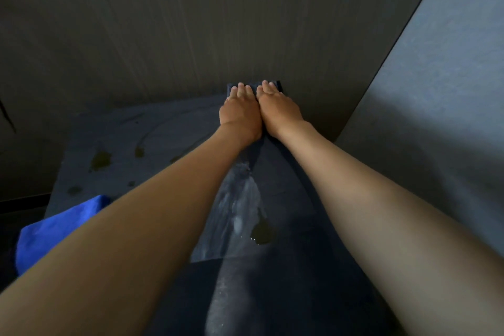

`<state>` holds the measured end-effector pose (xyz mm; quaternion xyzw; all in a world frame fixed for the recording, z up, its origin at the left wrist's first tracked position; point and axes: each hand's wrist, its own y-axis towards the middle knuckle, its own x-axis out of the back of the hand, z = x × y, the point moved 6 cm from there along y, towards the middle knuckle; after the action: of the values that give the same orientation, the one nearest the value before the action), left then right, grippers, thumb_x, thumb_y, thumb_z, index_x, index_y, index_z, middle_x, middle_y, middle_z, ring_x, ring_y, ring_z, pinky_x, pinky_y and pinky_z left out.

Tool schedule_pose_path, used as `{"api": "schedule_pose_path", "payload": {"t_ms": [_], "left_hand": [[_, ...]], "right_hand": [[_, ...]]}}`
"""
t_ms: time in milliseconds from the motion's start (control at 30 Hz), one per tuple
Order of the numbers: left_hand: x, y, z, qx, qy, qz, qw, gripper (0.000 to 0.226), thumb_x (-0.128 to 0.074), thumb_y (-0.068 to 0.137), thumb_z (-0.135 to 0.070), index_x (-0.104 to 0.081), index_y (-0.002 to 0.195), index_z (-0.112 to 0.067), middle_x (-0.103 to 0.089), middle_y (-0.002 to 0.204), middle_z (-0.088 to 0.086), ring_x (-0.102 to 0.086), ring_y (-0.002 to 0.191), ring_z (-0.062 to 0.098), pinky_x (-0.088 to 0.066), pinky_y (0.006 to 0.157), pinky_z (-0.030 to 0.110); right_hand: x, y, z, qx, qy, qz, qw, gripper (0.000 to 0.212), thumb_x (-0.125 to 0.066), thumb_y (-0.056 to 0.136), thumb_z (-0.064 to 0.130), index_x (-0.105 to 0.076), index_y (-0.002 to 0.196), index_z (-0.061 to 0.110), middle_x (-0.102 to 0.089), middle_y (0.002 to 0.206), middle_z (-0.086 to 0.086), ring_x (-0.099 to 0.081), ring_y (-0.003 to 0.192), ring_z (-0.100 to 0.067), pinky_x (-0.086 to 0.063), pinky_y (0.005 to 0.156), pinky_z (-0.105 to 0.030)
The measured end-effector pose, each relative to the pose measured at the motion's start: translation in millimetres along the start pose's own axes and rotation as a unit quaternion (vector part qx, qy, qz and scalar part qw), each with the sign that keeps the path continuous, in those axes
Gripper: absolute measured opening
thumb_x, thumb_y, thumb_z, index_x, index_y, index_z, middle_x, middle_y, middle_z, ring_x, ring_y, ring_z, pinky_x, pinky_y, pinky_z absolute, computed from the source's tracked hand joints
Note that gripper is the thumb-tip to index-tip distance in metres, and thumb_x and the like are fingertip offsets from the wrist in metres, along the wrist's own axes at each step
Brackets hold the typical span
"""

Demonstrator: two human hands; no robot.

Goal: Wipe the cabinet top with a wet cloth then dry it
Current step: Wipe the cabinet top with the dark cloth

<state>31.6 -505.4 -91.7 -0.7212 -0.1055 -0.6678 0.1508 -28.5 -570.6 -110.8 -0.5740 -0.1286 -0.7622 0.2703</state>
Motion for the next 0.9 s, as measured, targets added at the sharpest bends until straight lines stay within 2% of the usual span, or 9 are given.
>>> {"api": "schedule_pose_path", "payload": {"t_ms": [133,300,400,633,900], "left_hand": [[7,4,8,-0.020,0.009,-0.011,1.000,0.082,-0.056,0.095,-0.032,-0.007,0.153,0.000,-0.010,0.160,0.015,-0.009,0.149,0.026,-0.018,0.120,0.034],[13,4,26,-0.027,0.017,-0.023,0.999,0.070,-0.052,0.095,-0.031,-0.019,0.150,-0.001,-0.027,0.154,0.014,-0.020,0.146,0.027,-0.022,0.116,0.034],[13,0,41,-0.019,0.008,-0.010,1.000,0.070,-0.049,0.096,-0.030,-0.016,0.151,-0.001,-0.022,0.157,0.014,-0.016,0.147,0.027,-0.020,0.117,0.035],[7,-18,55,-0.012,0.008,0.009,1.000,0.075,-0.044,0.099,-0.029,-0.001,0.154,-0.002,-0.002,0.161,0.015,-0.002,0.150,0.027,-0.010,0.121,0.034],[5,-61,55,0.016,-0.008,0.025,1.000,0.069,-0.036,0.102,-0.031,0.000,0.155,-0.005,0.002,0.162,0.012,0.000,0.150,0.024,-0.014,0.120,0.035]], "right_hand": [[0,7,12,0.015,-0.017,-0.008,1.000,0.050,-0.021,0.106,0.016,-0.015,0.155,0.005,-0.008,0.164,-0.010,-0.013,0.151,-0.025,-0.019,0.119,-0.041],[-6,16,31,0.021,-0.005,-0.009,1.000,0.049,-0.019,0.105,0.015,-0.021,0.153,0.005,-0.013,0.163,-0.011,-0.019,0.149,-0.027,-0.025,0.117,-0.042],[-11,15,47,0.033,0.002,-0.019,0.999,0.047,-0.019,0.105,0.013,-0.026,0.151,0.006,-0.016,0.162,-0.011,-0.021,0.148,-0.027,-0.028,0.116,-0.043],[-17,-1,61,0.038,0.002,-0.006,0.999,0.050,-0.017,0.106,0.016,-0.016,0.155,0.006,-0.008,0.164,-0.010,-0.012,0.151,-0.024,-0.022,0.120,-0.042],[-21,-44,68,0.051,0.004,0.009,0.999,0.050,-0.022,0.107,0.019,-0.017,0.155,0.007,-0.007,0.164,-0.009,-0.011,0.151,-0.023,-0.022,0.120,-0.042]]}}
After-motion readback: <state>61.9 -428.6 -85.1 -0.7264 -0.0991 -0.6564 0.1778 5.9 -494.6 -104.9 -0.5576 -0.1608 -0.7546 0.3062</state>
